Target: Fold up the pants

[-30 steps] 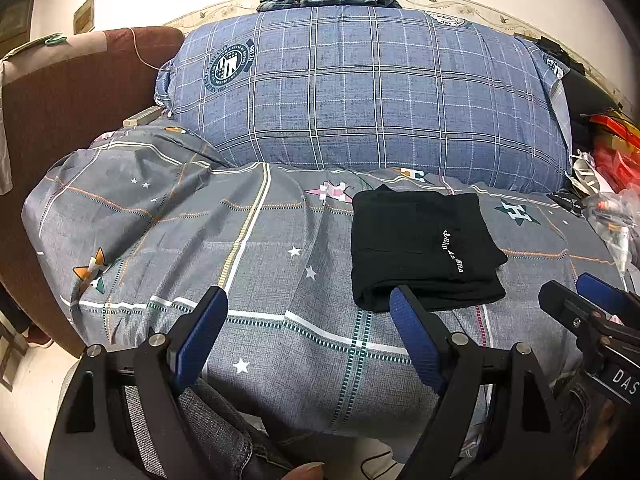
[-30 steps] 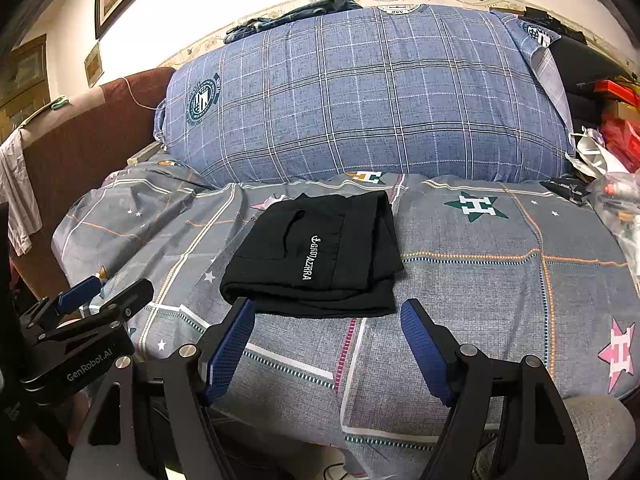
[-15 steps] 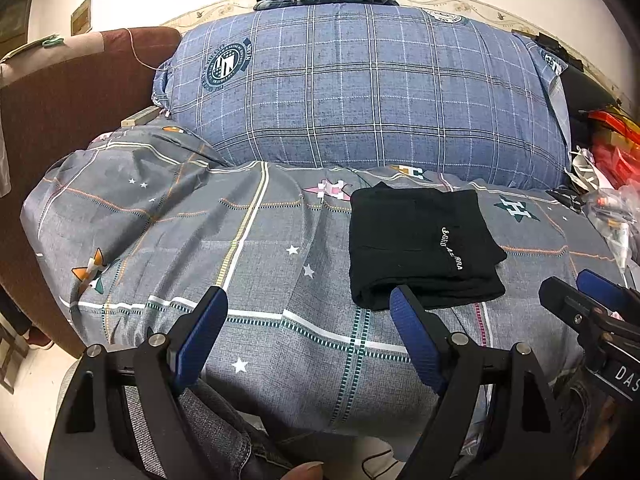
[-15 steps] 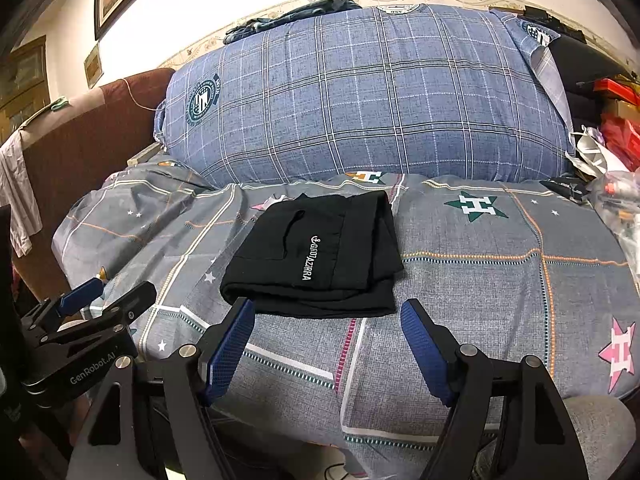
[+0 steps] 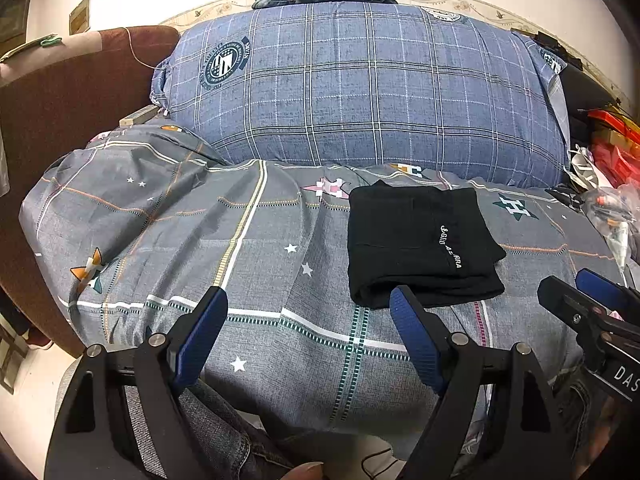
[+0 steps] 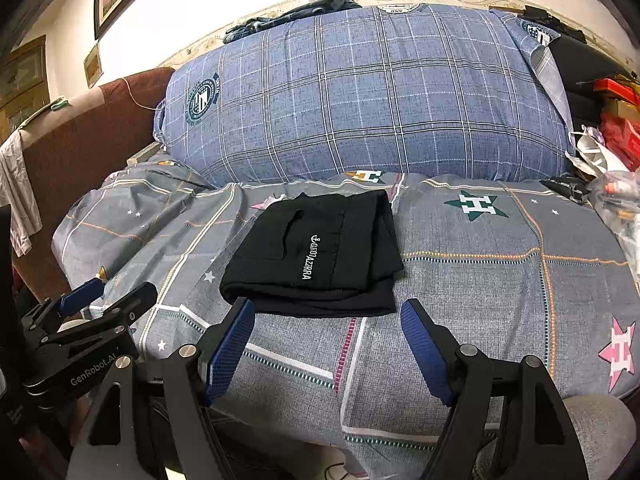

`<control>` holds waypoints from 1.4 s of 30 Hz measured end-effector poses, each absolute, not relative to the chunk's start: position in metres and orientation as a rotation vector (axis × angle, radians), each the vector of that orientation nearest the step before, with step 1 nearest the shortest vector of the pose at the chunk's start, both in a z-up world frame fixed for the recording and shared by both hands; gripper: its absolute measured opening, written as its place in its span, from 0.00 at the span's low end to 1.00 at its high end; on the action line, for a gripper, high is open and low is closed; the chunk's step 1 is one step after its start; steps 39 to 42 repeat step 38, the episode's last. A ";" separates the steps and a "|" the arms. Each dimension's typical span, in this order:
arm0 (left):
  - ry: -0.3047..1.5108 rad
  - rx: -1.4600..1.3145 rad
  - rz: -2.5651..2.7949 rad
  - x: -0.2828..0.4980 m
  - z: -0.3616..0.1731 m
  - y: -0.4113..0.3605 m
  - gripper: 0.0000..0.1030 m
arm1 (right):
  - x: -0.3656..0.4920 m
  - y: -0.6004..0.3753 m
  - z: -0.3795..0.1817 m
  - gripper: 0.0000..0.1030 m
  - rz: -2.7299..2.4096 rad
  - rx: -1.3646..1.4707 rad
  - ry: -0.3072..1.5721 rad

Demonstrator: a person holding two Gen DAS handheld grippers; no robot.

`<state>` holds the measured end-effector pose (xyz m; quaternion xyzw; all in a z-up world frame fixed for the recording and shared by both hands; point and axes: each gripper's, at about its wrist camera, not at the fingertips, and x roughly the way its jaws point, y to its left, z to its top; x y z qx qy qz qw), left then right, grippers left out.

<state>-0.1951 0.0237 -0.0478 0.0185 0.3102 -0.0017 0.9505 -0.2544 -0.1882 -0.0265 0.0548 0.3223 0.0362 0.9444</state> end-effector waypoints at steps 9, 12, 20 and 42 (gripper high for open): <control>0.634 0.039 -0.006 -0.195 -0.049 0.023 0.82 | -0.254 -0.188 -0.026 0.75 0.073 0.111 0.657; 0.633 0.039 -0.007 -0.194 -0.049 0.024 0.82 | -0.255 -0.188 -0.026 0.75 0.073 0.113 0.657; 0.642 0.046 -0.027 -0.193 -0.049 0.024 0.82 | -0.254 -0.185 -0.027 0.75 0.075 0.100 0.661; 0.737 0.066 -0.087 -0.172 -0.064 0.008 0.82 | -0.231 -0.195 -0.046 0.75 0.083 0.175 0.757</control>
